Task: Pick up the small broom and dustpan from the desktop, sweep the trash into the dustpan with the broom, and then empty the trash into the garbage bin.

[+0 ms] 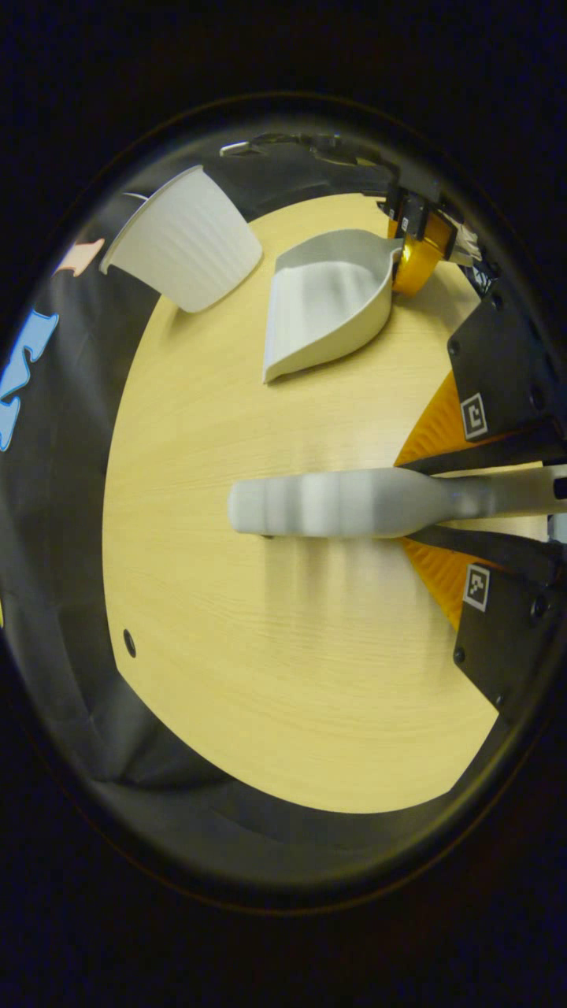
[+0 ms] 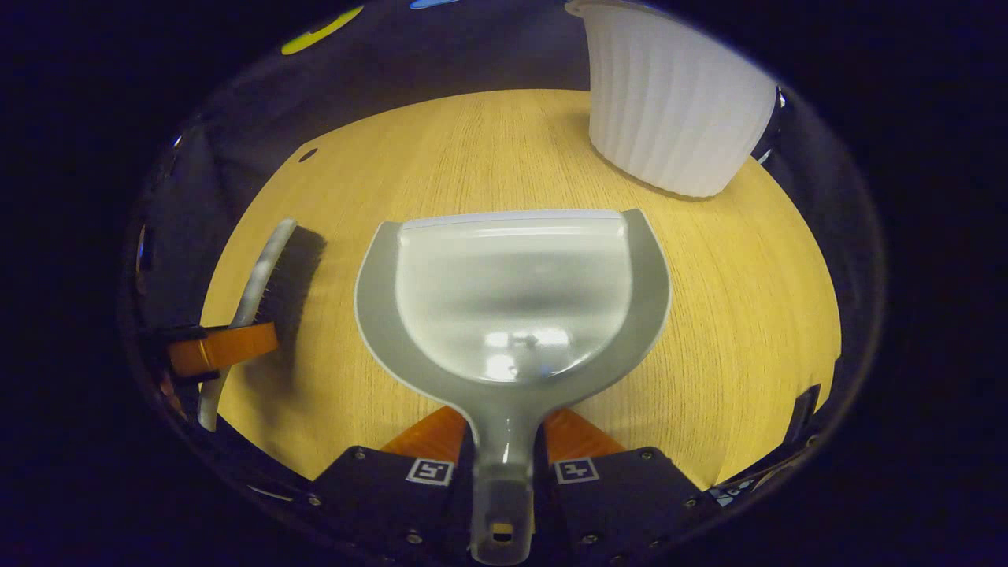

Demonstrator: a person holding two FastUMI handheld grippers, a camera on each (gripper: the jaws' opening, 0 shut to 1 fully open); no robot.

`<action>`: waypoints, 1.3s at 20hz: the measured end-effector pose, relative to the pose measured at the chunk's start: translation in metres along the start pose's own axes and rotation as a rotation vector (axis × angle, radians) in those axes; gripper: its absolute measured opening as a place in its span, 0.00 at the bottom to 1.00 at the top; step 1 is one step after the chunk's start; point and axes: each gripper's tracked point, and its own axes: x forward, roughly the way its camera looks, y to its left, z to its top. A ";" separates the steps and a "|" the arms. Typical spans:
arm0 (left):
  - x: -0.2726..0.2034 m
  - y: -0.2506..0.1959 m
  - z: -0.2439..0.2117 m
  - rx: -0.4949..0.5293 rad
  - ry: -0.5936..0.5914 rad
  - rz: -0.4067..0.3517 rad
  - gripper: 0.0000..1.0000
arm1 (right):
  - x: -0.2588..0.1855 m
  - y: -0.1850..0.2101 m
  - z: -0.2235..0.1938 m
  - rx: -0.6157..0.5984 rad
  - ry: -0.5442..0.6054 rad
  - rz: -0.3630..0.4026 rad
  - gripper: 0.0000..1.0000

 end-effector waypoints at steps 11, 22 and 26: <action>-0.003 -0.012 0.000 -0.009 -0.061 0.034 0.70 | -0.017 -0.001 0.008 0.002 -0.012 0.063 0.84; -0.070 -0.065 0.104 0.011 -0.548 0.018 0.97 | -0.103 -0.033 0.087 -0.071 -0.408 0.047 0.98; -0.116 -0.090 0.147 -0.014 -0.764 0.005 0.96 | -0.138 -0.040 0.127 -0.149 -0.666 0.008 0.98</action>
